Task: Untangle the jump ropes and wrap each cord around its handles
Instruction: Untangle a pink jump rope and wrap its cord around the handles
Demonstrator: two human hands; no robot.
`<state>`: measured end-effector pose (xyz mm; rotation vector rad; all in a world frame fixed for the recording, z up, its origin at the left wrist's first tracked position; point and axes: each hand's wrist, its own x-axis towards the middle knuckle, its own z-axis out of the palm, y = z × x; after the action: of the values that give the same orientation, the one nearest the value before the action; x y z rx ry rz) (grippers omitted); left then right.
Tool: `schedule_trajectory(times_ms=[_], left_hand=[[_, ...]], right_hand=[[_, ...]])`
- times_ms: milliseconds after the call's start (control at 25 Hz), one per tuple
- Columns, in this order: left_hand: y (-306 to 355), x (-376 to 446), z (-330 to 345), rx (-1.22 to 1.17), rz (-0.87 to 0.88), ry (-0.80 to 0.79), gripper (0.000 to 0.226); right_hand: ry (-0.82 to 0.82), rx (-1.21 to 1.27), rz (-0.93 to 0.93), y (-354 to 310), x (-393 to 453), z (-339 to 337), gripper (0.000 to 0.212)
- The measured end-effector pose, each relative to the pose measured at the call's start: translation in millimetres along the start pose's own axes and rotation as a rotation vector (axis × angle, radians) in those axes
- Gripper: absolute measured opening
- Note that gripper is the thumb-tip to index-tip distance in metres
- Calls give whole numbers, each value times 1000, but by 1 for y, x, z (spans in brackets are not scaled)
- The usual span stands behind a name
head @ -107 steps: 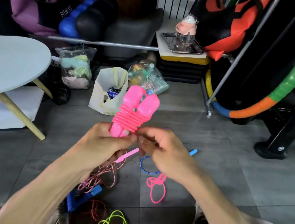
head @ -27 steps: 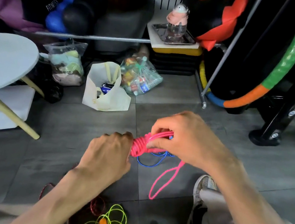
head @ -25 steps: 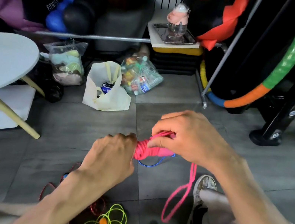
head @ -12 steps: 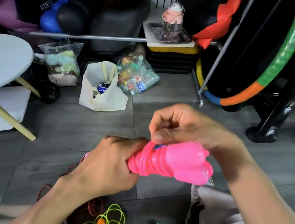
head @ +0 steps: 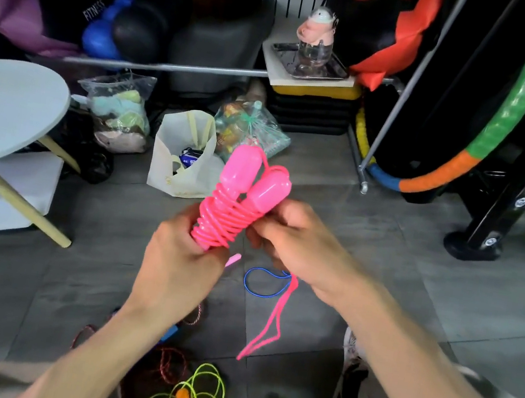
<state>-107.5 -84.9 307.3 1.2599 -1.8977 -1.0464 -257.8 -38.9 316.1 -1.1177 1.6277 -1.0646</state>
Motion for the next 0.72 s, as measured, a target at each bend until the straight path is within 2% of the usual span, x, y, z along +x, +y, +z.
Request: schedule_trajectory(times_ms=[240, 360, 480, 560, 640, 720], left_hand=[[-5, 4, 2, -5, -88, -16, 33], [-7, 9, 4, -164, -246, -43, 25], [-14, 19, 7, -229, -359, -80, 32], [-20, 23, 11, -140, -318, -40, 32], [-23, 23, 12, 130, -157, 35, 30], [-21, 22, 9, 402, -17, 79, 27]], right_hand=[[58, 13, 60, 2, 0, 10, 30], [91, -147, -8, -1, -2, 14, 28], [115, -424, -136, 1, -5, 24, 19], [102, -567, -156, 4, -6, 28, 13], [77, -637, -118, 3, -7, 27, 6], [74, -700, -86, 2, -7, 27, 13]])
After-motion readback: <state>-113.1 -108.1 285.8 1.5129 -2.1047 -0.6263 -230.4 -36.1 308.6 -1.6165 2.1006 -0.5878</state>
